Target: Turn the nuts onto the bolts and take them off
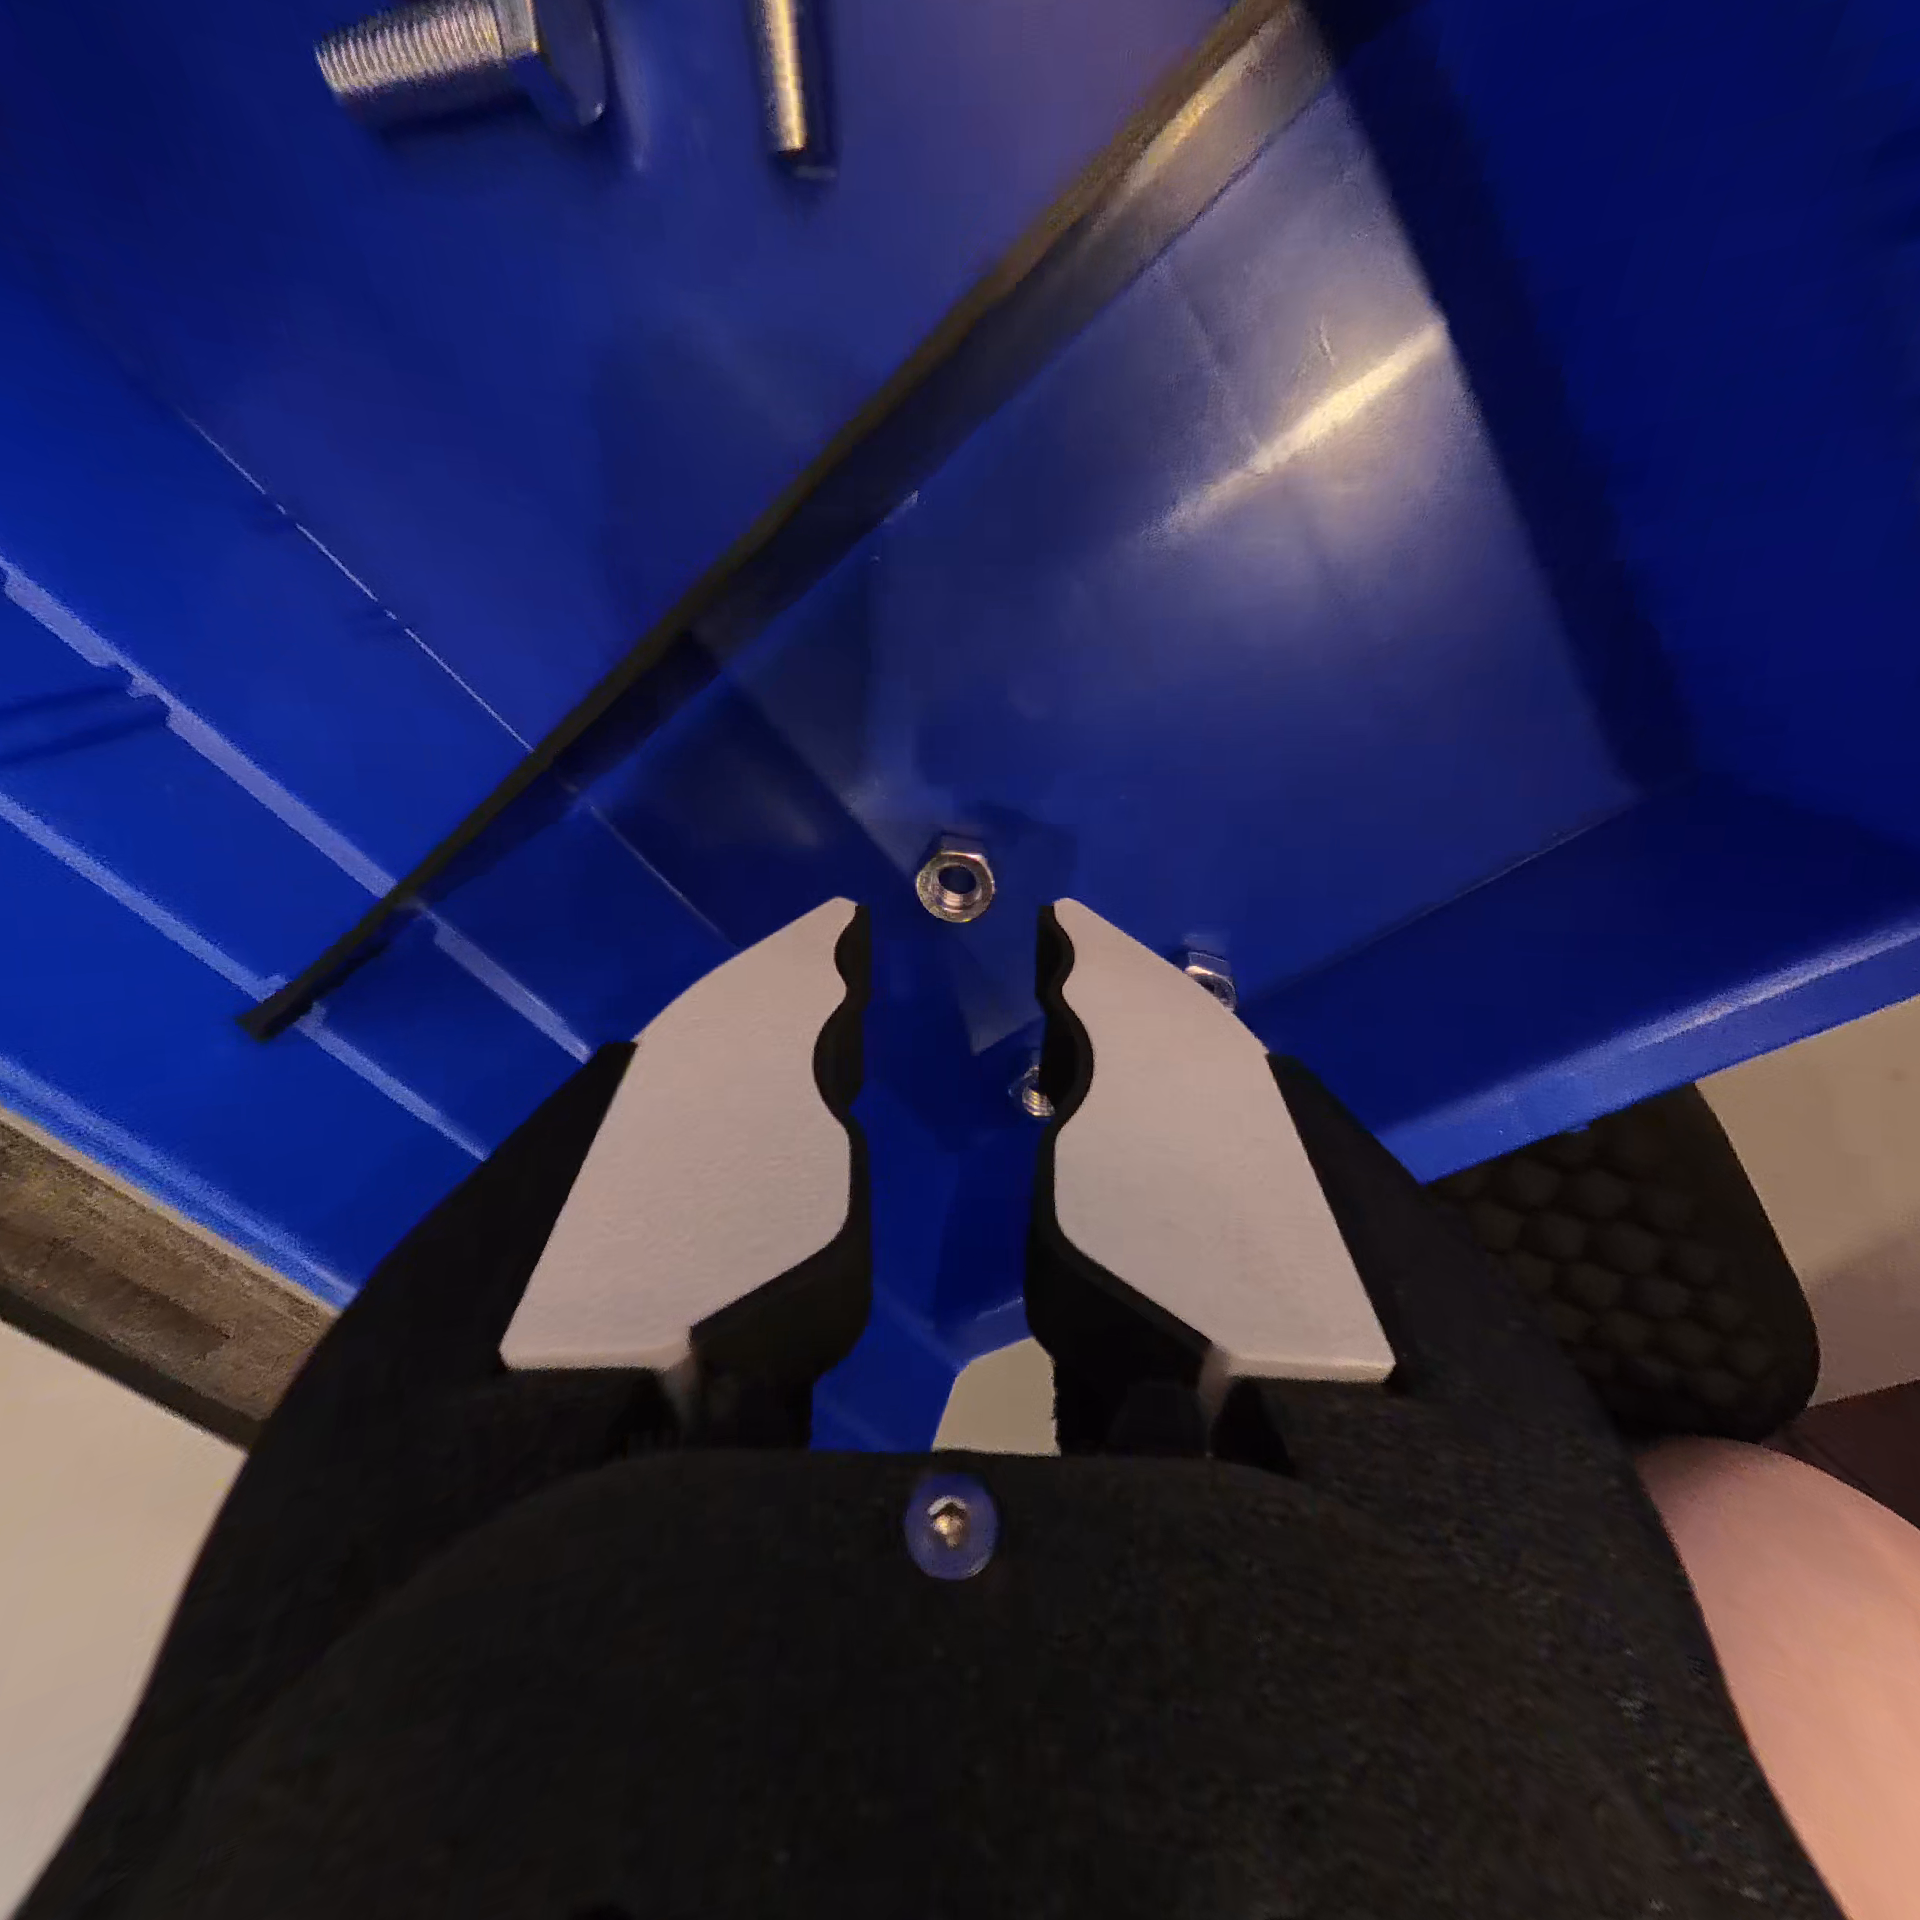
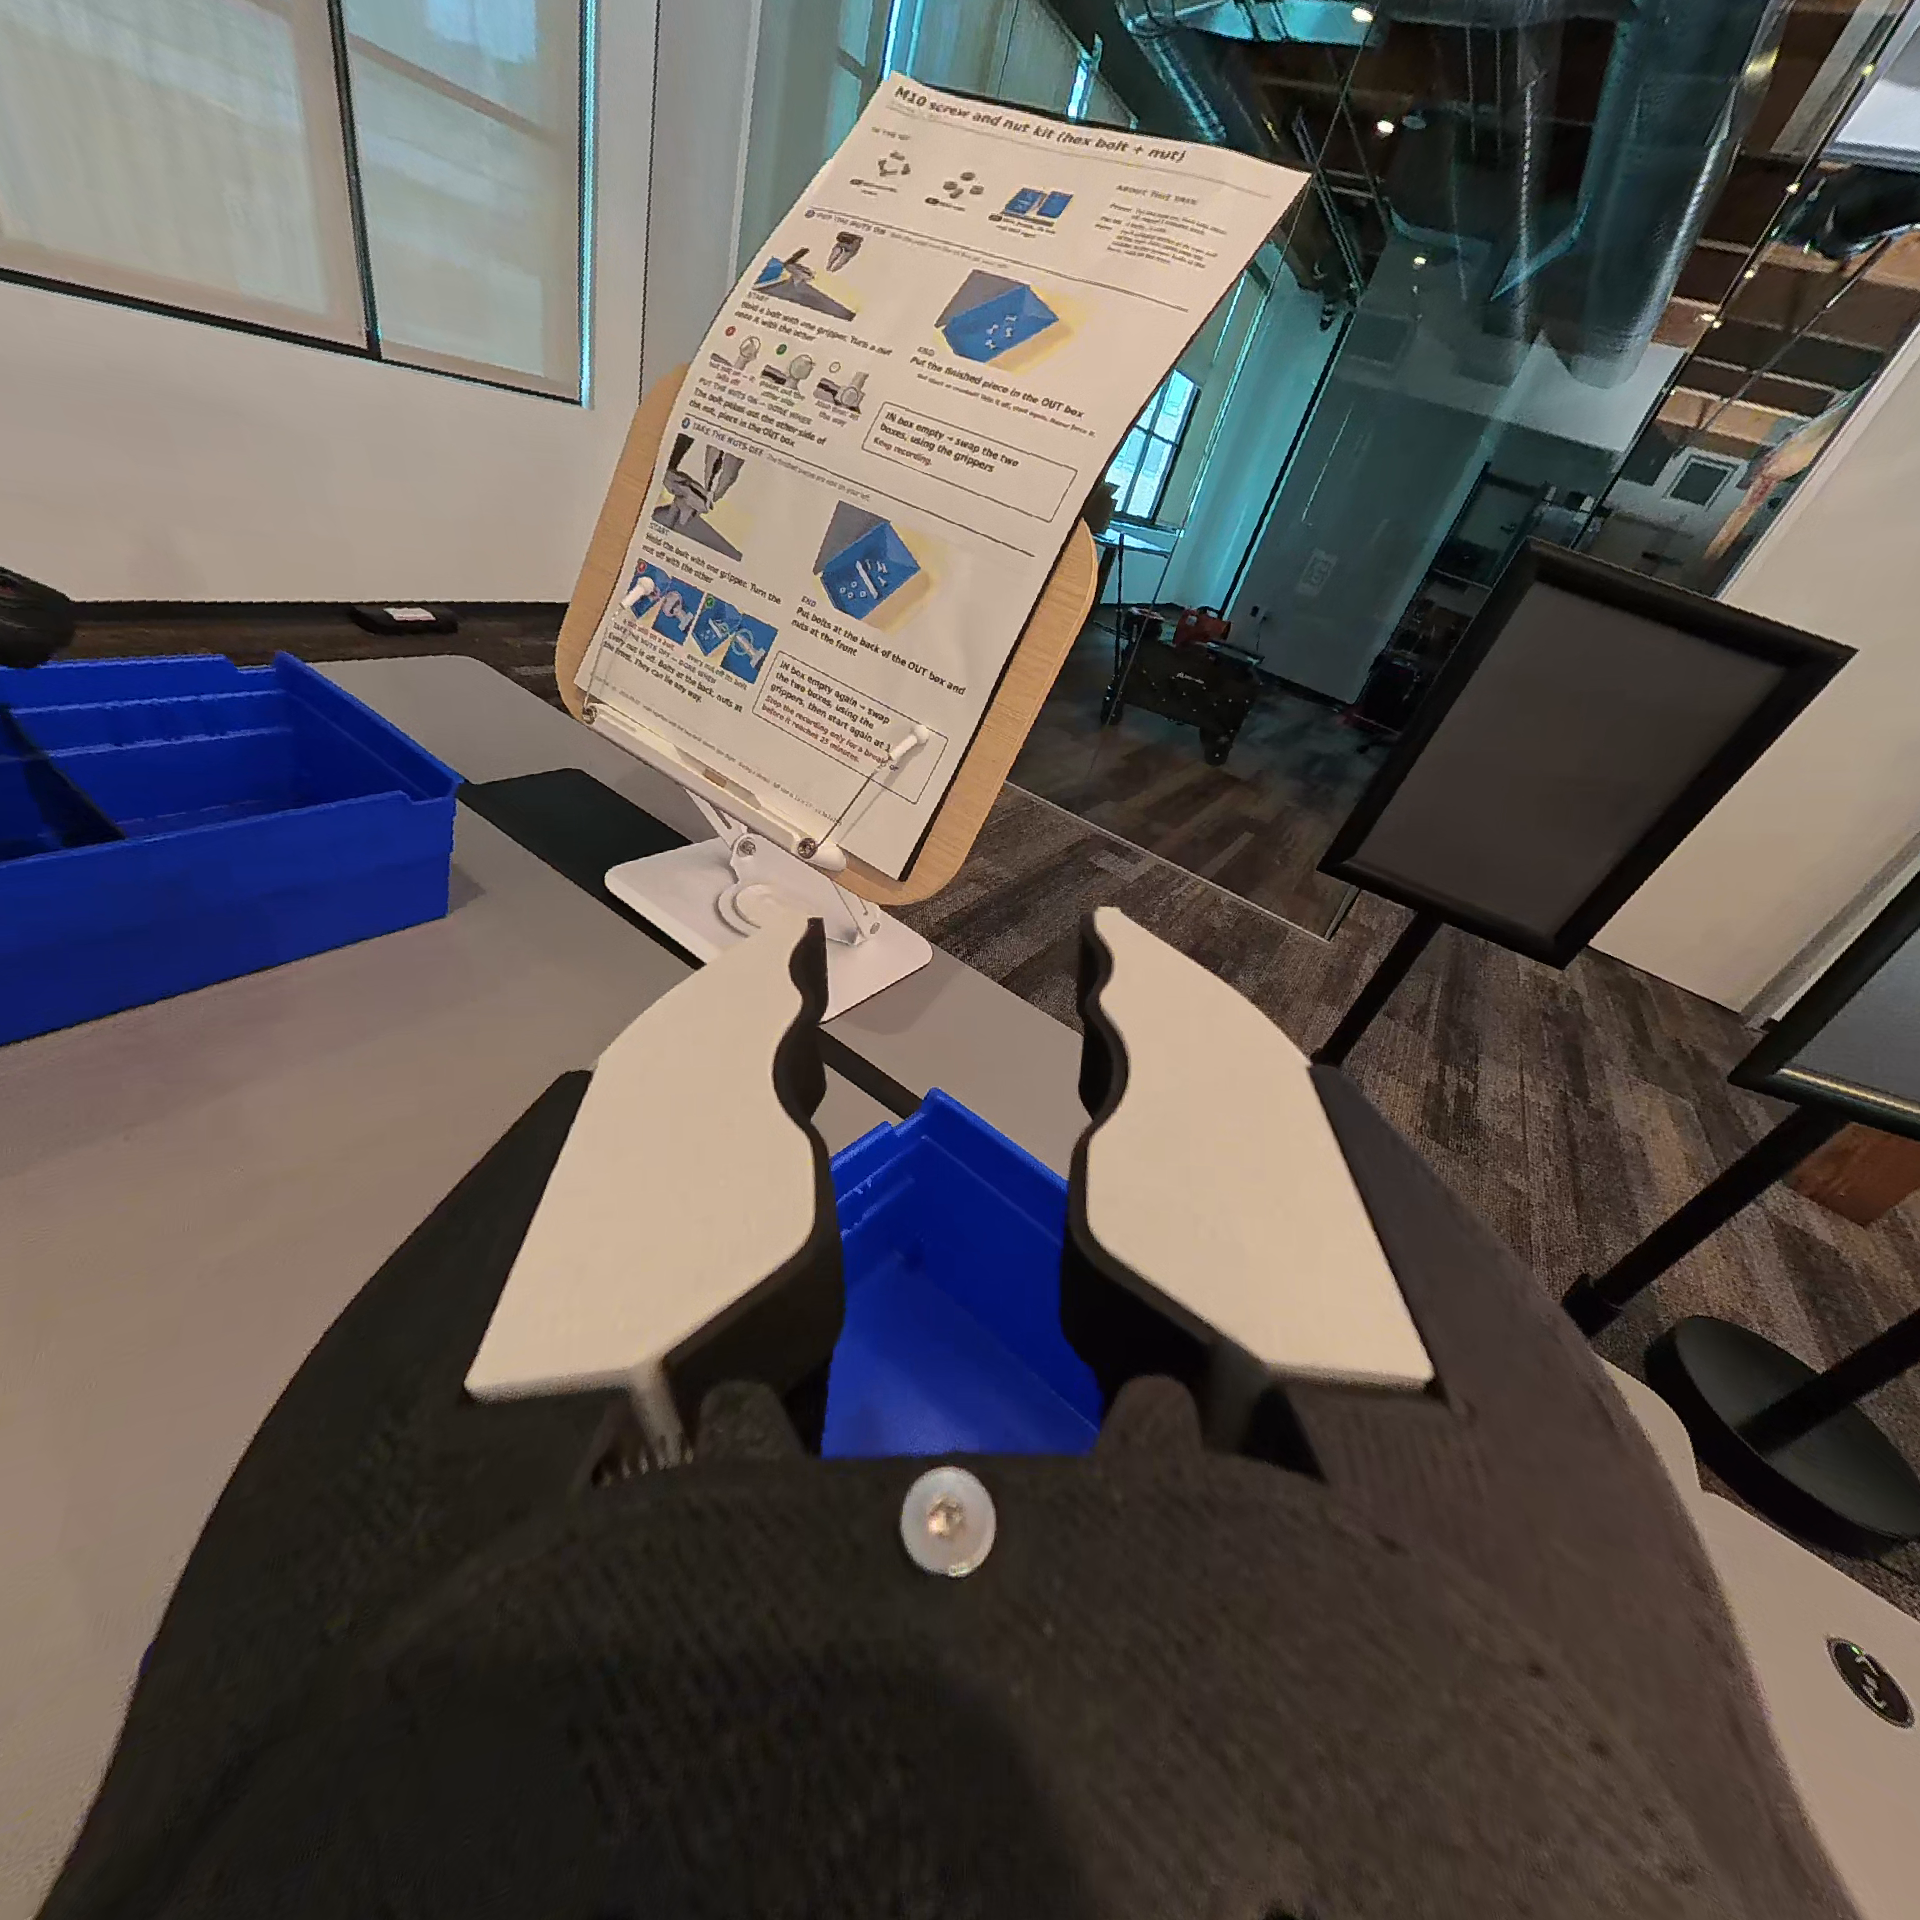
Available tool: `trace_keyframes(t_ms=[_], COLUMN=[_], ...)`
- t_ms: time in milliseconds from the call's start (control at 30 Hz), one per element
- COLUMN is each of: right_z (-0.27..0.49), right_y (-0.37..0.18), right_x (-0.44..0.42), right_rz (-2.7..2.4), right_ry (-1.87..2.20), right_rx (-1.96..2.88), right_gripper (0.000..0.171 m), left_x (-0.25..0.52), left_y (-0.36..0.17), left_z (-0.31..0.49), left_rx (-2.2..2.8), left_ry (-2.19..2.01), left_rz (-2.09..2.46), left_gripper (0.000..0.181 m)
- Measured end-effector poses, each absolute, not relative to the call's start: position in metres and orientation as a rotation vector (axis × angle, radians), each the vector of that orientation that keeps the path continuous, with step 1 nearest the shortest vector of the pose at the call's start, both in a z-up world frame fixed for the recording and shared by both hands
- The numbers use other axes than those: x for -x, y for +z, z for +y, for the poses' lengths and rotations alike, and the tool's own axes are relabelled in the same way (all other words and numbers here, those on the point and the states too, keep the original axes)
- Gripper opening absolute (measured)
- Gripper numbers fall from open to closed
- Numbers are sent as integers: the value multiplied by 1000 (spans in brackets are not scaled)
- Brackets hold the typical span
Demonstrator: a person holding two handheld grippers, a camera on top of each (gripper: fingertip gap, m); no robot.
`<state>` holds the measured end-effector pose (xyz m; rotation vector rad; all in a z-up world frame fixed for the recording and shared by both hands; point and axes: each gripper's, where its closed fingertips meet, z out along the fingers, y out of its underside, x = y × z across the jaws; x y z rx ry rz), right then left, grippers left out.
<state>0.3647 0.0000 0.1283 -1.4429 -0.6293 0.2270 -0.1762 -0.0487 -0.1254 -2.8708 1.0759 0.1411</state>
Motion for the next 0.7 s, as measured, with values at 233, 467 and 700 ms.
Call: trace_keyframes(t_ms=[233,467,700], right_z=[-1,-3,-2], right_y=[129,130,128], right_x=[-367,-371,-370], right_rz=[-628,-621,-624], right_ry=[220,218,220], right_rx=[1444,1439,1449], right_gripper=[48,49,52], left_x=[183,179,177], left_y=[-138,-149,-145], left_z=[-50,-52,-50], left_rx=[2942,3003,3013], left_ry=[87,23,-83], left_rz=[1020,1008,911], left_gripper=[33,22,11])
